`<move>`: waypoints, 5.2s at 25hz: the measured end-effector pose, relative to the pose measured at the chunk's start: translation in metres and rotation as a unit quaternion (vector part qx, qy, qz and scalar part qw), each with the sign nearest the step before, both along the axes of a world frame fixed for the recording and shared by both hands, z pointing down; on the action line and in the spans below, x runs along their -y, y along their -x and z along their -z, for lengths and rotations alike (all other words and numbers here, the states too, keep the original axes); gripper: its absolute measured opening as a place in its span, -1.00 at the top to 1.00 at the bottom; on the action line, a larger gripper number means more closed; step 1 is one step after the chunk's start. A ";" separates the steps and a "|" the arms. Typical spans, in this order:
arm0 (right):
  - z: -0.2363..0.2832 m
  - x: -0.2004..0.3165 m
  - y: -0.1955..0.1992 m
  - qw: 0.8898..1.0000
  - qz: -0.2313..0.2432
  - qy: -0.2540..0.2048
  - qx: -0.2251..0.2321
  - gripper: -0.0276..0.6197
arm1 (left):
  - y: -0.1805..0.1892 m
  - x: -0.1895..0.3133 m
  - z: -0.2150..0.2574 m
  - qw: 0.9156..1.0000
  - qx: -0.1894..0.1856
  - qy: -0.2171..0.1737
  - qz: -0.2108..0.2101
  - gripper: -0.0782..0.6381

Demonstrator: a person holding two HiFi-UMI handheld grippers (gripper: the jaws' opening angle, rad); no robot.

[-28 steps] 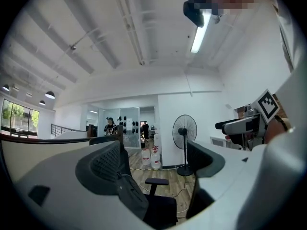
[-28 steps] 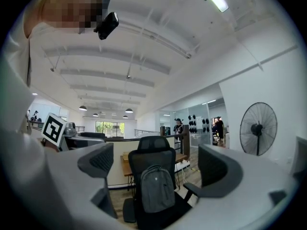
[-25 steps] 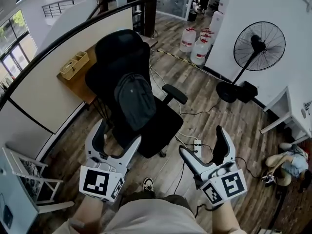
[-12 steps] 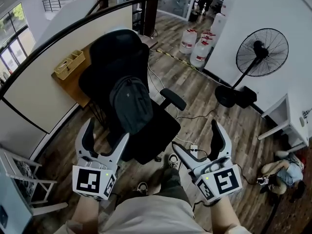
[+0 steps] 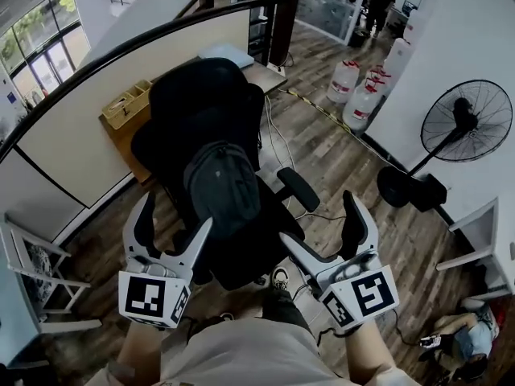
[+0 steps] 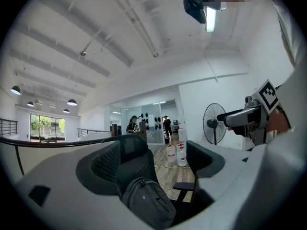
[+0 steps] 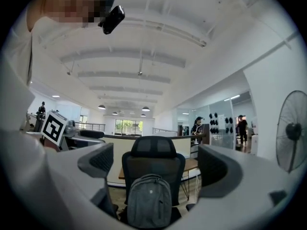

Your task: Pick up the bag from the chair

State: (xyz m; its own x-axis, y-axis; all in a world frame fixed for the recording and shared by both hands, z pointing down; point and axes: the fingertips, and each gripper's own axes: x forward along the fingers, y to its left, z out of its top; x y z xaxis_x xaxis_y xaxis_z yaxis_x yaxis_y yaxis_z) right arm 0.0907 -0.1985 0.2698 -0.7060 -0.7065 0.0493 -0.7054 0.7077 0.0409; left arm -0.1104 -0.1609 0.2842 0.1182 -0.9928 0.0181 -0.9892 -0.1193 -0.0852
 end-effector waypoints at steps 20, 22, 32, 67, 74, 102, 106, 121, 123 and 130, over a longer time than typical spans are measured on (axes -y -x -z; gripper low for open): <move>-0.006 0.211 -0.013 0.976 0.216 0.015 0.015 -0.78 | -0.048 0.107 0.015 0.974 0.053 0.025 0.219 -0.37; -0.005 0.214 -0.007 0.974 0.225 0.016 0.021 -0.78 | -0.045 0.105 0.012 0.971 0.053 0.028 0.230 -0.37; -0.010 0.203 0.020 0.972 0.233 0.023 0.018 -0.78 | -0.013 0.085 0.004 0.966 0.055 0.041 0.249 -0.38; -0.199 0.302 0.184 0.969 0.203 0.123 -0.067 -0.91 | 0.123 0.177 -0.154 0.972 -0.039 0.103 0.206 -0.38; -0.308 0.316 0.211 0.963 0.190 0.166 -0.099 -0.91 | 0.147 0.192 -0.254 0.967 -0.067 0.139 0.202 -0.38; -0.499 0.329 0.227 0.938 0.177 0.256 -0.155 -0.10 | 0.155 0.221 -0.469 0.937 -0.126 0.264 0.192 0.31; -0.479 0.314 0.218 0.939 0.186 0.246 -0.149 0.10 | 0.146 0.211 -0.452 0.939 -0.136 0.252 0.189 0.40; -0.281 0.279 0.203 0.957 0.193 0.193 -0.102 0.27 | 0.134 0.182 -0.262 0.965 -0.116 0.162 0.168 0.45; -0.245 0.275 0.194 0.960 0.193 0.178 -0.098 0.27 | 0.127 0.179 -0.228 0.970 -0.108 0.145 0.160 0.45; -0.122 0.254 0.161 0.973 0.197 0.096 -0.078 0.27 | 0.099 0.163 -0.113 0.985 -0.080 0.077 0.135 0.45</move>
State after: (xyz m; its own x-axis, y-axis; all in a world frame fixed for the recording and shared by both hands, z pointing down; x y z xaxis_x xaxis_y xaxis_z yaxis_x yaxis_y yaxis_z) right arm -0.0704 -0.4528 0.3918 -0.8932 -0.3500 0.2824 -0.3740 0.9268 -0.0341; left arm -0.2093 -0.3244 0.3967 -0.1365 -0.9753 0.1738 -0.9859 0.1509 0.0724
